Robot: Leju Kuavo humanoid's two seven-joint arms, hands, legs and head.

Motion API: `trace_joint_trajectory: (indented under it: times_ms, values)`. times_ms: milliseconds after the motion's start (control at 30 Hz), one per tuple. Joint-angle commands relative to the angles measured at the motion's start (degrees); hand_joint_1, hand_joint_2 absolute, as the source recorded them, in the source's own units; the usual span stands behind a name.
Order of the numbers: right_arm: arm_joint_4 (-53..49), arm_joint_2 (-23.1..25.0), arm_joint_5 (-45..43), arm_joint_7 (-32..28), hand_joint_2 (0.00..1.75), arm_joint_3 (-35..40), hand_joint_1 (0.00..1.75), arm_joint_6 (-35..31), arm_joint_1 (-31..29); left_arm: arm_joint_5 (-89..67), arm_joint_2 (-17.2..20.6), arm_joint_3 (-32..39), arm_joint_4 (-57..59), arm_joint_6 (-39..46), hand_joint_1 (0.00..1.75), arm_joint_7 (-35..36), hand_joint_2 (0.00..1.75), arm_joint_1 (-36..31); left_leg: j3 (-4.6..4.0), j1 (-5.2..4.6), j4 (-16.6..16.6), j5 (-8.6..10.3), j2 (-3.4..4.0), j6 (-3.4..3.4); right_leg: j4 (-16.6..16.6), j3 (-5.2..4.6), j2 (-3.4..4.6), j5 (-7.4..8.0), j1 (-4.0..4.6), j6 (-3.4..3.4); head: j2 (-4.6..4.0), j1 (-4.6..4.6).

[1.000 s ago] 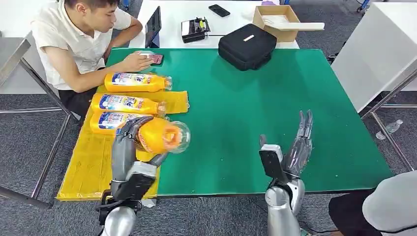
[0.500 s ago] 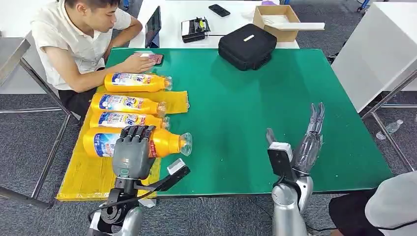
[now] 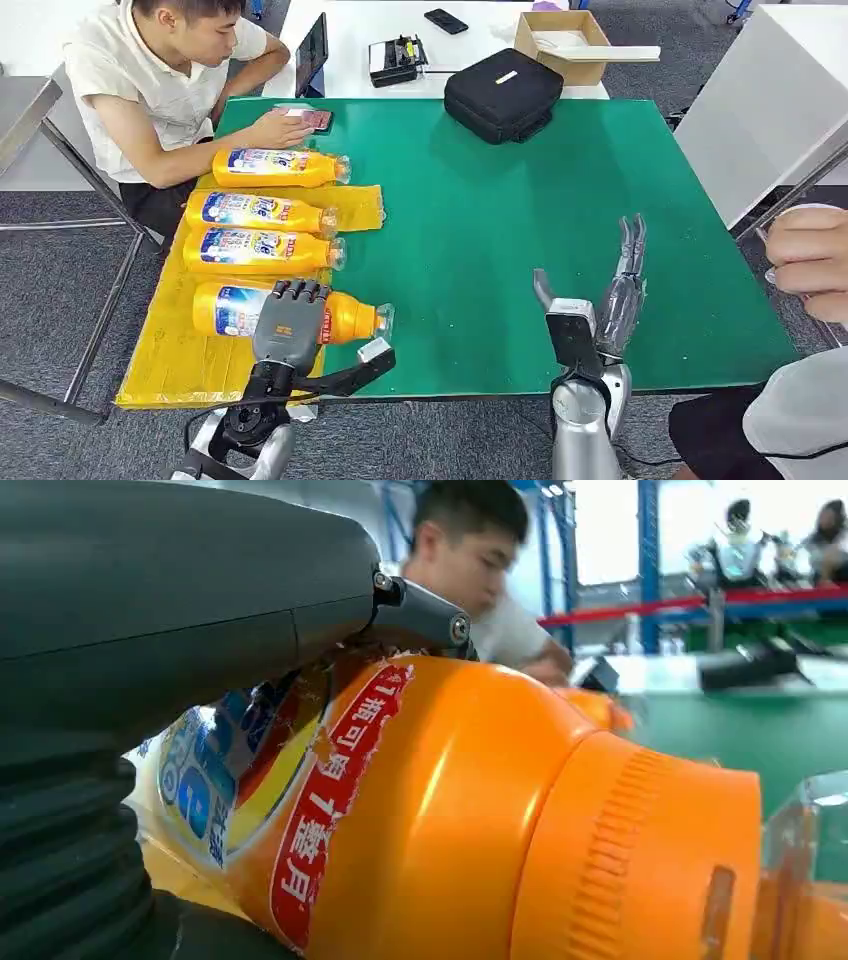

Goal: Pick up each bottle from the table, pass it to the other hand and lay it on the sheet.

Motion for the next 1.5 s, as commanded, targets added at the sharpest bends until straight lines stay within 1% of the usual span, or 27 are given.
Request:
trace_joint_trajectory:
  times_ms: [33,67,167,200,233,267,367,433,500,533,633,667,800,933,1000,1033,1067,1100,1133,1167,1200,1233,1267,1300,1367,1433,1500]
  values:
    - [3.48,-0.09,-0.60,-0.30,1.75,-0.35,0.00,1.52,-1.80,-0.61,-0.94,2.32,10.78,-2.53,1.62,0.04,1.75,-4.59,0.14,0.01,-0.05,0.00,0.06,-0.02,-0.04,0.13,-0.01,0.00,0.04,-0.16,0.00,0.00]
    - [4.55,0.00,-0.63,-0.32,1.75,-0.10,0.00,1.66,-2.18,-0.61,-1.42,3.79,13.25,-2.16,1.75,-0.59,1.75,-5.55,0.22,0.04,-0.06,-0.03,0.09,-0.03,-0.05,0.21,-0.01,-0.03,0.08,-0.24,0.00,0.00]
    - [6.13,-0.05,-0.91,-0.40,1.75,0.38,0.00,1.56,-2.61,-0.61,-1.46,4.81,18.29,0.30,1.75,-0.29,1.75,-7.94,0.25,0.06,-0.07,-0.02,0.11,-0.02,-0.09,0.24,0.02,0.00,0.10,-0.22,0.00,0.00]
    - [6.36,-0.03,-1.13,-0.40,1.75,0.38,0.00,1.59,-2.68,-0.61,-1.91,5.93,18.85,0.43,1.75,-0.71,1.75,-8.08,0.18,0.04,-0.07,0.00,0.08,-0.01,-0.07,0.17,0.01,0.02,0.07,-0.15,0.00,0.00]
    - [6.78,-0.12,-1.38,-0.36,1.75,0.31,0.00,1.70,-2.74,-0.61,-2.28,6.93,19.49,0.38,1.75,-1.43,1.75,-8.27,0.43,0.07,-0.11,-0.05,0.22,-0.03,-0.12,0.41,0.06,-0.01,0.14,-0.38,0.00,0.00]
    - [7.72,-0.42,-1.89,-0.35,1.75,0.05,0.00,1.82,-2.95,-0.61,-2.42,7.18,21.15,1.09,1.75,-1.87,1.75,-8.99,0.22,0.07,-0.06,-0.02,0.10,-0.01,-0.09,0.23,0.01,0.00,0.10,-0.19,0.00,0.00]
    - [9.67,-0.93,-3.33,-1.68,1.75,-0.87,0.00,2.11,-2.99,-0.61,-3.88,8.69,25.30,1.85,1.75,-1.60,1.75,-10.58,0.30,0.06,-0.08,-0.04,0.15,-0.01,-0.11,0.31,0.04,0.00,0.11,-0.24,0.00,0.00]
    - [9.64,-0.44,-3.73,-2.24,1.75,-0.80,0.00,2.43,-2.66,-0.61,-3.58,8.91,26.45,1.88,1.75,-0.77,1.75,-10.72,0.26,0.06,-0.08,-0.02,0.01,0.00,-0.11,0.32,-0.08,-0.02,0.10,-0.20,0.00,0.02]
    - [8.57,0.10,-4.72,-1.70,1.75,-0.79,0.00,3.74,-1.82,-0.61,-3.44,9.46,25.93,1.14,1.75,0.02,1.75,-9.77,0.42,0.08,-0.10,-0.07,0.12,-0.01,-0.15,0.46,-0.01,-0.05,0.13,-0.32,0.00,0.02]
    - [8.52,0.21,-5.20,-0.94,1.75,-1.15,0.00,4.28,-1.71,-0.61,-3.81,10.72,25.46,1.16,1.75,-0.12,1.75,-9.13,0.26,0.05,-0.07,-0.04,0.10,-0.01,-0.09,0.28,0.03,-0.03,0.08,-0.20,0.00,0.00]
    - [8.50,0.18,-5.22,-0.93,1.75,-1.24,0.00,4.29,-1.66,-0.61,-3.74,10.76,25.42,1.25,1.75,-0.20,1.75,-9.00,0.43,0.07,-0.09,-0.12,0.23,-0.03,-0.10,0.41,0.10,-0.07,0.13,-0.34,0.00,0.00]
    - [8.50,0.18,-5.22,-0.93,1.75,-1.24,0.00,4.29,-1.66,-0.61,-3.74,10.76,25.42,1.25,1.75,-0.20,1.75,-9.00,0.26,0.06,-0.06,-0.06,0.11,-0.03,-0.08,0.28,0.02,-0.04,0.11,-0.22,0.00,0.00]
    - [8.50,0.18,-5.22,-0.93,1.75,-1.24,0.00,4.29,-1.66,-0.61,-3.74,10.76,25.42,1.25,1.75,-0.20,1.75,-9.00,0.35,0.07,-0.06,-0.07,0.18,-0.02,-0.09,0.35,0.07,-0.04,0.13,-0.29,0.00,0.00]
    - [9.74,-0.47,-4.47,-0.11,1.75,-1.10,0.00,5.54,-1.73,-0.61,-4.94,16.00,27.80,1.85,1.75,-1.91,1.75,-9.42,0.30,0.06,-0.06,-0.04,0.17,-0.01,-0.10,0.31,0.06,-0.01,0.11,-0.25,0.00,0.00]
    - [10.91,-0.76,-4.20,-0.33,1.75,-1.00,0.00,6.00,-1.87,-0.39,-5.80,19.22,29.36,2.00,1.55,-3.30,1.75,-9.72,0.35,0.06,-0.10,-0.03,0.16,-0.01,-0.13,0.35,0.07,0.01,0.10,-0.24,0.00,0.00]
    - [10.77,-0.60,-4.73,-0.70,1.75,-1.10,0.00,6.65,-1.40,-0.45,-6.39,21.03,29.53,1.51,1.54,-4.30,1.75,-9.37,0.38,0.06,-0.10,-0.04,0.18,-0.01,-0.12,0.38,0.08,0.00,0.11,-0.26,0.00,0.00]
    - [10.74,-0.39,-5.49,-0.66,1.75,-1.54,0.00,7.05,-1.12,-0.61,-6.37,20.90,29.69,1.26,1.20,-4.46,1.75,-9.15,0.35,0.05,-0.09,-0.02,0.11,-0.01,-0.11,0.38,0.04,0.00,0.08,-0.19,0.00,0.00]
    - [11.12,-0.18,-6.33,-0.20,1.75,-2.26,0.00,7.79,-1.21,-0.61,-6.89,22.10,30.15,0.60,0.79,-4.73,1.75,-9.18,0.45,0.05,-0.12,-0.03,0.15,0.00,-0.15,0.47,0.05,0.00,0.10,-0.26,0.00,0.02]
    - [12.33,-0.32,-6.32,-0.11,1.75,-2.56,0.00,8.05,-1.66,-0.61,-6.83,22.43,31.31,0.08,0.56,-4.87,1.75,-9.64,0.44,0.05,-0.11,-0.03,0.12,-0.01,-0.13,0.45,0.04,0.00,0.09,-0.21,0.00,0.00]
    - [13.15,-0.52,-5.90,-0.23,1.75,-2.46,0.00,8.29,-1.77,-0.61,-6.80,22.43,32.15,0.55,0.28,-4.62,1.75,-9.88,0.47,0.05,-0.11,-0.03,0.17,-0.01,-0.13,0.48,0.08,0.01,0.10,-0.24,0.00,0.00]
    - [13.55,-0.57,-5.80,-0.38,1.75,-2.38,0.00,8.44,-1.74,-0.61,-6.94,22.87,32.57,0.56,0.21,-4.67,1.75,-9.97,0.44,0.05,-0.09,-0.01,0.10,-0.01,-0.11,0.45,0.04,0.01,0.08,-0.18,0.00,0.00]
    - [13.74,-0.52,-5.72,-0.70,1.75,-2.27,0.00,8.55,-1.62,-0.61,-6.82,22.72,33.21,0.63,0.19,-4.96,1.75,-10.05,0.60,0.07,-0.14,-0.04,0.22,-0.02,-0.17,0.58,0.08,0.01,0.14,-0.36,0.00,0.00]
    - [13.53,-0.29,-6.15,-0.81,1.75,-2.61,0.00,8.50,-1.57,-0.56,-7.03,23.42,33.50,0.21,0.14,-5.01,1.75,-10.09,0.54,0.05,-0.12,-0.01,0.11,-0.01,-0.14,0.56,0.04,0.02,0.08,-0.21,0.00,0.00]
    - [13.17,-0.17,-6.51,-0.83,1.75,-2.91,0.00,8.65,-1.48,-0.54,-7.29,24.50,33.39,0.08,0.09,-5.49,1.75,-9.92,0.63,0.07,-0.15,-0.01,0.19,-0.02,-0.19,0.63,0.10,0.04,0.12,-0.26,0.00,0.00]
    - [12.45,-0.07,-6.90,-0.83,1.75,-3.20,0.00,8.81,-1.09,-0.61,-7.25,25.04,33.01,-0.04,0.07,-5.75,1.75,-9.57,0.67,0.04,-0.14,0.01,0.15,-0.01,-0.14,0.67,0.07,0.04,0.09,-0.24,0.00,0.00]
    - [11.64,-0.14,-7.26,-0.81,1.75,-3.42,0.00,9.31,-0.53,-0.61,-6.94,24.51,32.44,-0.35,0.00,-6.63,1.75,-8.82,0.72,0.05,-0.16,0.03,0.18,-0.01,-0.16,0.71,0.05,0.05,0.11,-0.36,0.00,0.00]
    - [11.71,-0.28,-7.35,-0.77,1.75,-3.74,0.00,9.35,-0.52,-0.41,-7.25,24.62,32.01,-0.59,0.00,-6.89,1.75,-8.40,0.76,0.04,-0.18,0.04,0.21,-0.01,-0.17,0.72,0.11,0.06,0.09,-0.31,0.00,0.00]
